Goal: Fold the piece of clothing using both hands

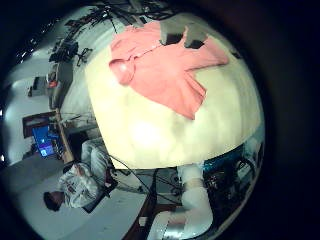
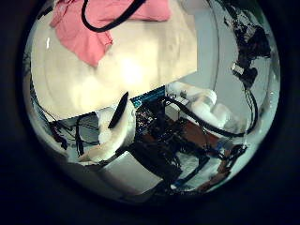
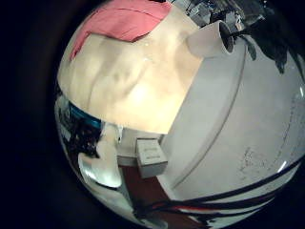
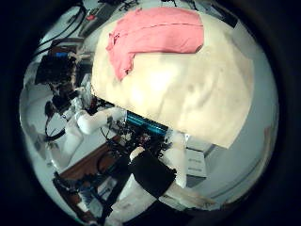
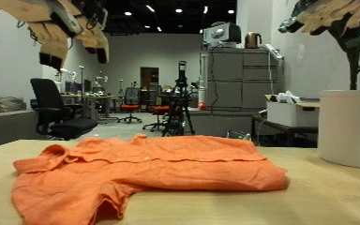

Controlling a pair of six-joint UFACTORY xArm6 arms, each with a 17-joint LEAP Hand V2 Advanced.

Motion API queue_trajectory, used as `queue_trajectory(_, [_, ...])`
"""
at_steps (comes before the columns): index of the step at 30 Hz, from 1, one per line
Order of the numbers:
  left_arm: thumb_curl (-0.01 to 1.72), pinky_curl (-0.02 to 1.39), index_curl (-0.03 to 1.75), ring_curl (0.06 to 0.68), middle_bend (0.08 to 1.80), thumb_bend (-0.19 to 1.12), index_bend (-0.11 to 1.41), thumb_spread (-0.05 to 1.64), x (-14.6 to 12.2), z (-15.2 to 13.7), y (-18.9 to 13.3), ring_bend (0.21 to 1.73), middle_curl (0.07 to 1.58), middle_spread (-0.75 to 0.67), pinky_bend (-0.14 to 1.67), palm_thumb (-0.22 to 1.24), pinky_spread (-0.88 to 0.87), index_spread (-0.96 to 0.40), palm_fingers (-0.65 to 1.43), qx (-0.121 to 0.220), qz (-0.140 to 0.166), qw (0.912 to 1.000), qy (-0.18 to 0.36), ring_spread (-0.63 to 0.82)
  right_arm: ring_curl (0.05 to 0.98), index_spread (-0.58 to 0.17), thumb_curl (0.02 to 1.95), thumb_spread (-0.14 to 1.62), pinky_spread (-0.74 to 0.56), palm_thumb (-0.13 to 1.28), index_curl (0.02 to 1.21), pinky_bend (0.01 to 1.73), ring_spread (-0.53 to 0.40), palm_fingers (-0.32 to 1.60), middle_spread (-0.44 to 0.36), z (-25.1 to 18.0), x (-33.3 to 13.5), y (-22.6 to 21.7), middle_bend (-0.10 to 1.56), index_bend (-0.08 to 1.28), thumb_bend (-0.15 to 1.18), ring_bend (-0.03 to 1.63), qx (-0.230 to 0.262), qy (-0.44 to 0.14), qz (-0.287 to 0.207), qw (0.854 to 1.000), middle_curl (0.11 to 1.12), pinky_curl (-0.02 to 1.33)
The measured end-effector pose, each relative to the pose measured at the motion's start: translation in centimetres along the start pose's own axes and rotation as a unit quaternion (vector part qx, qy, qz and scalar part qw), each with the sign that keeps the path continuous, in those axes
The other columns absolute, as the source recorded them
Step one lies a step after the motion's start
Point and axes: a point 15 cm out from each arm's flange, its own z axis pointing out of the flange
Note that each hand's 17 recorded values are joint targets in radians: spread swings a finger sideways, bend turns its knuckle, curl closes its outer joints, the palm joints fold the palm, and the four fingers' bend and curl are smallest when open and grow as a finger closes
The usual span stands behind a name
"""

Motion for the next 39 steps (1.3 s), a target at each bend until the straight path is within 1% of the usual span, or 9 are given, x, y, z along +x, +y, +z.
queue_trajectory(11, [0.31,0.32,0.34,0.221,0.18,-0.02,0.17,1.11,0.0,0.8,0.8,0.46,0.31,0.15,0.3,0.44,0.36,-0.06,0.13,-0.001,-0.025,0.9992,0.03,0.37,0.264,-0.325,0.21,1.21,0.33,0.24,0.29,0.33,0.203,0.15,0.062,1.2,0.3,0.3,0.19,0.17,-0.02,0.3,-0.016,-0.004,-0.013,1.0,0.32,0.31])
queue_trajectory(15, [0.31,0.32,0.34,0.22,0.19,-0.02,0.17,1.11,0.3,2.6,0.6,0.46,0.31,0.14,0.3,0.44,0.35,-0.06,0.14,-0.013,-0.027,0.9992,0.028,0.36,0.263,-0.324,0.21,1.21,0.33,0.24,0.29,0.33,0.201,0.15,0.071,1.5,1.0,0.5,0.19,0.17,-0.02,0.3,-0.018,-0.01,-0.002,1.0,0.32,0.31])
queue_trajectory(19, [0.31,0.32,0.34,0.218,0.18,-0.02,0.17,1.12,0.7,5.9,-0.8,0.45,0.31,0.13,0.3,0.45,0.35,-0.04,0.14,-0.014,-0.034,0.999,0.025,0.36,0.263,-0.315,0.21,1.21,0.33,0.24,0.29,0.32,0.206,0.16,0.079,2.6,1.2,0.5,0.19,0.16,-0.02,0.31,-0.033,-0.017,0.002,0.999,0.32,0.31])
queue_trajectory(24, [0.31,0.33,0.34,0.222,0.15,-0.02,0.18,1.12,0.9,10.8,-2.6,0.47,0.3,0.13,0.33,0.45,0.34,-0.02,0.1,-0.006,-0.019,0.9998,0.008,0.37,0.263,-0.293,0.21,1.21,0.33,0.23,0.29,0.32,0.207,0.15,0.117,4.4,1.0,1.1,0.2,0.16,-0.02,0.31,-0.056,-0.026,0.004,0.998,0.32,0.31])
queue_trajectory(29, [0.3,0.33,0.34,0.219,0.19,-0.03,0.17,1.09,0.7,13.8,-5.3,0.45,0.3,0.17,0.33,0.39,0.37,0.01,0.04,0.014,-0.002,0.9998,-0.012,0.43,0.262,-0.274,0.21,1.22,0.34,0.22,0.29,0.33,0.214,0.13,0.178,6.3,1.0,1.4,0.19,0.16,-0.02,0.31,-0.082,-0.036,0.009,0.996,0.32,0.31])
queue_trajectory(31, [0.29,0.33,0.34,0.215,0.18,-0.03,0.17,1.07,0.6,15.1,-6.1,0.44,0.29,0.22,0.33,0.36,0.4,0.03,0.0,0.009,0.013,0.9994,-0.029,0.47,0.258,-0.263,0.21,1.22,0.34,0.23,0.29,0.33,0.219,0.12,0.204,6.7,1.0,1.3,0.18,0.17,-0.01,0.3,-0.089,-0.038,0.012,0.995,0.31,0.31])
queue_trajectory(33, [0.29,0.32,0.33,0.214,0.18,-0.03,0.17,1.06,0.3,15.7,-6.4,0.45,0.29,0.23,0.34,0.36,0.41,0.04,0.01,0.01,0.021,0.9987,-0.045,0.48,0.252,-0.26,0.21,1.23,0.34,0.23,0.3,0.34,0.226,0.1,0.213,7.1,1.1,1.0,0.19,0.18,-0.01,0.27,-0.093,-0.04,0.011,0.995,0.31,0.32])
queue_trajectory(36, [0.29,0.33,0.32,0.224,0.19,-0.03,0.15,1.05,0.5,16.7,-7.3,0.49,0.29,0.2,0.35,0.34,0.36,0.04,0.05,0.026,0.032,0.9976,-0.055,0.46,0.239,-0.256,0.21,1.23,0.34,0.23,0.3,0.36,0.239,0.09,0.221,7.4,1.1,0.5,0.19,0.18,-0.01,0.22,-0.093,-0.039,0.01,0.995,0.31,0.32])
queue_trajectory(39, [0.29,0.33,0.32,0.235,0.18,-0.03,0.15,1.04,0.9,18.4,-7.7,0.52,0.29,0.19,0.35,0.34,0.34,0.04,0.05,0.018,0.043,0.9971,-0.059,0.45,0.236,-0.255,0.21,1.23,0.34,0.23,0.31,0.36,0.245,0.09,0.214,7.7,1.1,0.3,0.18,0.18,-0.01,0.21,-0.097,-0.04,0.01,0.994,0.3,0.32])
